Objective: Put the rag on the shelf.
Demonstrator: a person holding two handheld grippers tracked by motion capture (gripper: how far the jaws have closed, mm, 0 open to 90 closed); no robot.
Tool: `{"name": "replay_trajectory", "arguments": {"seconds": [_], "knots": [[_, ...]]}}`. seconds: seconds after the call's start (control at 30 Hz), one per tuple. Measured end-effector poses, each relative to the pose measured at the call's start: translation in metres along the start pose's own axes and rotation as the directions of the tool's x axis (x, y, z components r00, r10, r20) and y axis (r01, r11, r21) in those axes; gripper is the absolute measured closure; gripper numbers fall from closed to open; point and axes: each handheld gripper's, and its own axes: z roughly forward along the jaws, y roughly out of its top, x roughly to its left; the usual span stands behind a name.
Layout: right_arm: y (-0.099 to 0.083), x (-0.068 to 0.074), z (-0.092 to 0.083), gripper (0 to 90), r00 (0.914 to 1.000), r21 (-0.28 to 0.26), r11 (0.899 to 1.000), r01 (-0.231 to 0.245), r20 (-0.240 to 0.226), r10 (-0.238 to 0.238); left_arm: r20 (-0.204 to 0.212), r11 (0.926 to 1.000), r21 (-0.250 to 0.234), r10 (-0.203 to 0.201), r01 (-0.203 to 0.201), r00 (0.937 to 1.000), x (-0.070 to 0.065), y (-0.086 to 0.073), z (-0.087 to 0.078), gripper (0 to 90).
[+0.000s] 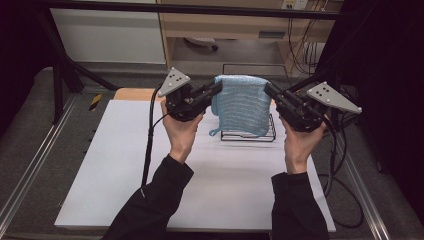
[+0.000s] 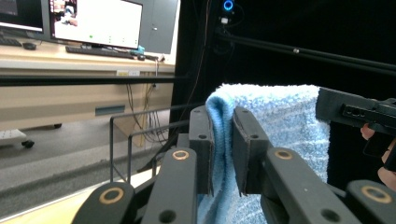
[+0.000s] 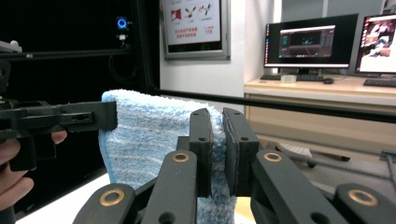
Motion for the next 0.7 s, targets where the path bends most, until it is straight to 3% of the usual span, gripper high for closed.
{"name": "replay_trajectory", "arguments": {"seconds": [0.7], "knots": [[0.044,-0.024,0.014,83.4,0.9984,-0.081,0.997,0.017,0.056,-0.012,0.006,0.9982,-0.051,0.033,-0.033,0.9994,-0.007,0.049,0.031,78.8]]}}
